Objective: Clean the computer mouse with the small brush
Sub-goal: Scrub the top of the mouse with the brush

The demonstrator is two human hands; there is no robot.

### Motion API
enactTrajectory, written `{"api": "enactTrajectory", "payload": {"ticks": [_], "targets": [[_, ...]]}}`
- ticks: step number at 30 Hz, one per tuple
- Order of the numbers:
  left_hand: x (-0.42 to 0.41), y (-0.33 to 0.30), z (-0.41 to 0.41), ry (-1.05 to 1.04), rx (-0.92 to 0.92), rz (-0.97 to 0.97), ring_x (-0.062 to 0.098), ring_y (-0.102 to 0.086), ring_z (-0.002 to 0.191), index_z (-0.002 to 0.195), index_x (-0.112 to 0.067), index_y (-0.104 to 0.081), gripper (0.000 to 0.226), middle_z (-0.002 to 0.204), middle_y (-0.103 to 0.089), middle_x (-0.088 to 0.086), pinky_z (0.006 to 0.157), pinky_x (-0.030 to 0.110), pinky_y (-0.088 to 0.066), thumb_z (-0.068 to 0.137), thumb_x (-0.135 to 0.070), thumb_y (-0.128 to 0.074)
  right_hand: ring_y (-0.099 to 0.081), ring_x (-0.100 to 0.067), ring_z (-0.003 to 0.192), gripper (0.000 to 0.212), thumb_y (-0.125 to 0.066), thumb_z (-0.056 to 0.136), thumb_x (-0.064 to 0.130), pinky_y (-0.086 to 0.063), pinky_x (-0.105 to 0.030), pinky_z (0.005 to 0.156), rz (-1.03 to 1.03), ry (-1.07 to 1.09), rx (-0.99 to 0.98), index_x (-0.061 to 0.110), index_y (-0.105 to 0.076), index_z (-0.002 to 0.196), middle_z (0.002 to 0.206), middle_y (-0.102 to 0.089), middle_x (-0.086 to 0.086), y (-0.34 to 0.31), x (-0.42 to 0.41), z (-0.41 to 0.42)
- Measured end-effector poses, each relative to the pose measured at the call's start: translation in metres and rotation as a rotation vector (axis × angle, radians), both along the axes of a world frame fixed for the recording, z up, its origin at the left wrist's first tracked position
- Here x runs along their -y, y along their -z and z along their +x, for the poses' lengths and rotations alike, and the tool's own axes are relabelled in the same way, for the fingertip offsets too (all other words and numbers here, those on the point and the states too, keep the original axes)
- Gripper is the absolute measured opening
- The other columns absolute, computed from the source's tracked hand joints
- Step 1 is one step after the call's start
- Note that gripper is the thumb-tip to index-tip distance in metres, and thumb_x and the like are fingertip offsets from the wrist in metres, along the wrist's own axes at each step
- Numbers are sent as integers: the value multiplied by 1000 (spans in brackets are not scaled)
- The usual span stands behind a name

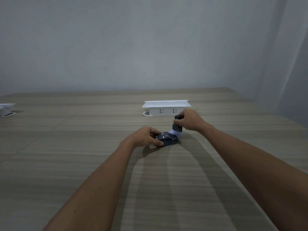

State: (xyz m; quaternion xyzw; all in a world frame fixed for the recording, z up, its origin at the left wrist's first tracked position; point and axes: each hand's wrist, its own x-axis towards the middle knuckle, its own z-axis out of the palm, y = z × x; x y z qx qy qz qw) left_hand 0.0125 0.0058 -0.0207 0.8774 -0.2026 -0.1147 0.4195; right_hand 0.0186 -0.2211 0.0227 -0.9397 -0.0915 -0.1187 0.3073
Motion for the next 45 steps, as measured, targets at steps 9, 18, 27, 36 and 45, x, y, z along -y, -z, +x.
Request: {"api": "enactTrajectory", "payload": {"ticks": [9, 18, 27, 36, 45], "targets": [[2, 0, 5, 54, 4, 42, 18, -71, 103, 117, -18, -72, 40, 107, -77, 0, 97, 30, -52, 78, -16, -80, -45, -11, 44, 30, -68, 85, 19, -39, -24, 46, 99, -73, 19, 4, -61, 60, 52, -53, -3, 2, -10, -3], [4, -6, 2, 66, 40, 129, 15, -69, 101, 122, -15, -69, 41, 110, -75, 0, 91, 24, -50, 81, -18, -78, -40, -12, 45, 36, -68, 82, 16, -33, -23, 45, 37, -52, 70, 6, -53, 51, 49, -49, -3, 5, -11, -8], [4, -6, 1, 57, 65, 168, 16, -70, 101, 121, -14, -69, 40, 109, -75, 1, 94, 28, -51, 82, -18, -77, -44, -19, 50, 42, -69, 82, 14, -34, -28, 46, -82, -5, 39, 8, -47, 47, 48, -47, -5, 1, -3, -11], [4, -6, 0, 59, 120, 237, 19, -69, 101, 120, -18, -70, 37, 108, -75, 0, 100, 41, -51, 83, -24, -75, -55, -5, 38, 21, -67, 85, 12, -43, -15, 36, 56, -48, -50, -5, -71, 75, 55, -61, -5, -10, -18, -18], [6, -6, -1, 31, 126, 259, 17, -69, 97, 120, -19, -70, 40, 105, -75, -1, 98, 42, -51, 81, -29, -77, -58, -5, 39, 19, -68, 87, 12, -49, -19, 41, 99, -50, -85, 0, -70, 73, 55, -63, -4, -10, -18, -19]]}}
